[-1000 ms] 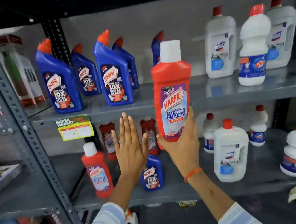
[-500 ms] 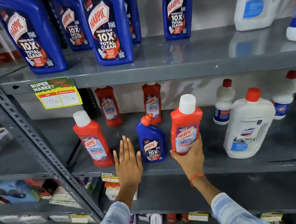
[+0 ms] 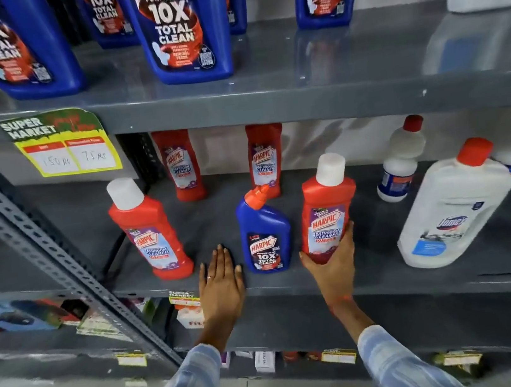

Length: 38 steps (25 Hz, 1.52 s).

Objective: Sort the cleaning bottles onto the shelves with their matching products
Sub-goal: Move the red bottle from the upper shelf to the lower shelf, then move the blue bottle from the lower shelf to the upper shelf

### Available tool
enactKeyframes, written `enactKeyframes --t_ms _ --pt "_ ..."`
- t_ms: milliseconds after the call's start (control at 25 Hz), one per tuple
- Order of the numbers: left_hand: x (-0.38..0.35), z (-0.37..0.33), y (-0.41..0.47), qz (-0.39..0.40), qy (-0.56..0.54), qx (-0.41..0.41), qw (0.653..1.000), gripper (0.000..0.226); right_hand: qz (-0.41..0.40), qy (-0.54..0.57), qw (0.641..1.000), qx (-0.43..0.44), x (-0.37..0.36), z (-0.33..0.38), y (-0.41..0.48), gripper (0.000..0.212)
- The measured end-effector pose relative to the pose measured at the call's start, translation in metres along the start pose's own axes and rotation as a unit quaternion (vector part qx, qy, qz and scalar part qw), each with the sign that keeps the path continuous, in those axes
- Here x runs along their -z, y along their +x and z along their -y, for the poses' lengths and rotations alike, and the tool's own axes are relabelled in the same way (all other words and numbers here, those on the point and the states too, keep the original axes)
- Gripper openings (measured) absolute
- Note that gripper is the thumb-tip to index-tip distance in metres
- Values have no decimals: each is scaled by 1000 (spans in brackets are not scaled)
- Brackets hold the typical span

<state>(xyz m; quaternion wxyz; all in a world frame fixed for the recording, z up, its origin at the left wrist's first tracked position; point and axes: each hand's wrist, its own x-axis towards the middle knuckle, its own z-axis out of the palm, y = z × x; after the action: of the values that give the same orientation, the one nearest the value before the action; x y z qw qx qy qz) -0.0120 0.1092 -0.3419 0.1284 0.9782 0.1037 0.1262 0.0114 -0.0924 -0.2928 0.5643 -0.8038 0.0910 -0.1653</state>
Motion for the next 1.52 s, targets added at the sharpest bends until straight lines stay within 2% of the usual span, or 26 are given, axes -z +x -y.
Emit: enactKeyframes --t_ms 160,320,440,560,680,760,880,1000,1120,1240,1400,1520 --pt "-2 7 0 1 -7 -17 1000 58 -61 -4 997 50 -2 8 -42 100" --pt "-2 8 1 35 0 -29 999 62 23 -17 993 112 -41 37 -75 94" --pt "2 10 3 79 17 -31 996 66 18 -31 997 68 -71 48 -68 102" --pt "5 10 9 133 51 -30 989 58 -4 -43 999 25 -85 51 -61 110" --pt "23 8 19 202 51 -32 977 58 -22 -39 999 -1 -87 54 -55 110" --pt "40 5 23 205 50 -54 976 57 -19 -40 999 8 -80 55 -55 107" --pt "68 -10 20 109 31 -76 991 49 -4 -23 998 54 -57 60 -60 106" --pt "101 -32 10 -37 -15 -103 994 48 -9 -1 993 116 -25 82 -64 104" --pt "140 -58 -9 -235 -127 -124 956 51 -25 31 983 180 21 113 -63 101" --pt "183 -90 -19 -363 -143 -167 905 54 -39 60 970 234 66 143 -61 104" --pt "234 -134 -2 -421 -121 -204 875 49 -63 99 955 274 114 190 -54 107" --pt "262 -162 22 -414 -71 -232 878 48 -77 112 945 296 143 235 -35 108"
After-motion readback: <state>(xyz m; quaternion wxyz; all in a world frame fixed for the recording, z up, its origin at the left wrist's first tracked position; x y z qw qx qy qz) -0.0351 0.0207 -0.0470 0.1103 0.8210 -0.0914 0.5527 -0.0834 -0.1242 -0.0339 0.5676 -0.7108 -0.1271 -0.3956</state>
